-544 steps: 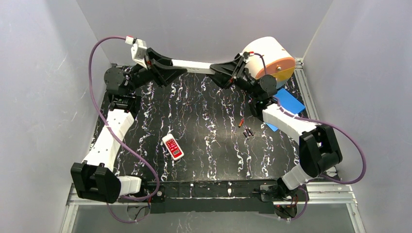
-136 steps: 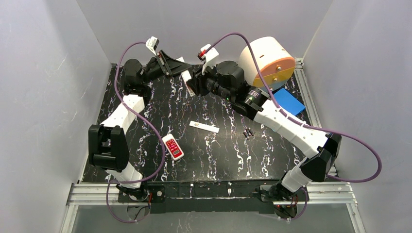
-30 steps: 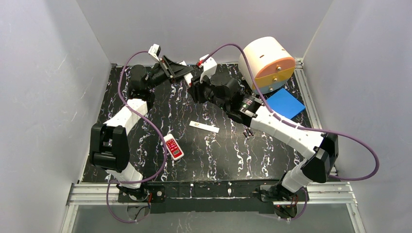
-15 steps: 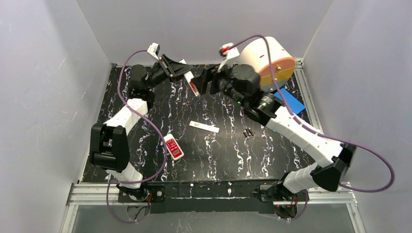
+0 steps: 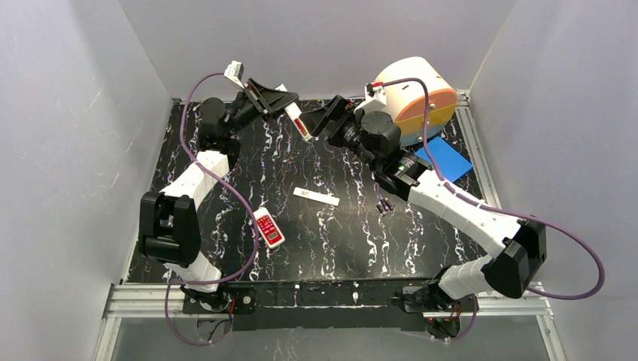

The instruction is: Load the batteries into the remote control

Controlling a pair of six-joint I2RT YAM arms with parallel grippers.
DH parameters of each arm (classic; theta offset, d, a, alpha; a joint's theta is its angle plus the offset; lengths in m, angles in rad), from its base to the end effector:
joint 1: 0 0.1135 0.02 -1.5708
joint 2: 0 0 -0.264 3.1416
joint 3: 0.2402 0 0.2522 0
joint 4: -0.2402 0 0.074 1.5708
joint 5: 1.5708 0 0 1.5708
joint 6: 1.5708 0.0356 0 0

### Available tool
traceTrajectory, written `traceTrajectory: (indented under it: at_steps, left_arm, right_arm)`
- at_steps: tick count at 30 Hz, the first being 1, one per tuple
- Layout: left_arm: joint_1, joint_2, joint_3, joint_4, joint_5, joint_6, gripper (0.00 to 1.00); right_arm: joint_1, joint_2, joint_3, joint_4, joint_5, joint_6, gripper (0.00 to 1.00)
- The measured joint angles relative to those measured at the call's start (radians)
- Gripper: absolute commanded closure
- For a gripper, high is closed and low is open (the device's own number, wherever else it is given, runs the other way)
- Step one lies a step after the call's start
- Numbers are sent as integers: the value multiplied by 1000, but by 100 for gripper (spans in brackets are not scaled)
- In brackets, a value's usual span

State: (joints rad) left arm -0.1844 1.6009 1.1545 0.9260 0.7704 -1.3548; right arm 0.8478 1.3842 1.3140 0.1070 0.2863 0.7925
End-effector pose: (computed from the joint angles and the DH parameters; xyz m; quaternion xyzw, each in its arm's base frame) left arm 0.3524 -0.0910 0.3717 0.0021 0.5783 -0.6913 0.4333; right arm 0.2243 0.2390 0.4196 0.0837 0.6895 0.4536 0.5585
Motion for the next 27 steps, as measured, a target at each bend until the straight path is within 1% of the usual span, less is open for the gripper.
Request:
traceTrajectory:
  at_steps: [8, 12, 20, 27]
  left_arm:
    - [-2, 0, 13, 6, -6, 1, 100]
    - [-2, 0, 19, 10, -5, 2, 100]
    - [-3, 0, 19, 10, -4, 15, 100]
    - [-3, 0, 19, 16, 4, 27, 100]
  right_arm:
    - [-69, 5, -101, 97, -78, 246, 1]
    - [-82, 30, -106, 157, -122, 332, 1]
    - [-80, 78, -106, 212, -203, 416, 1]
    - [-80, 122, -86, 209, -255, 433, 12]
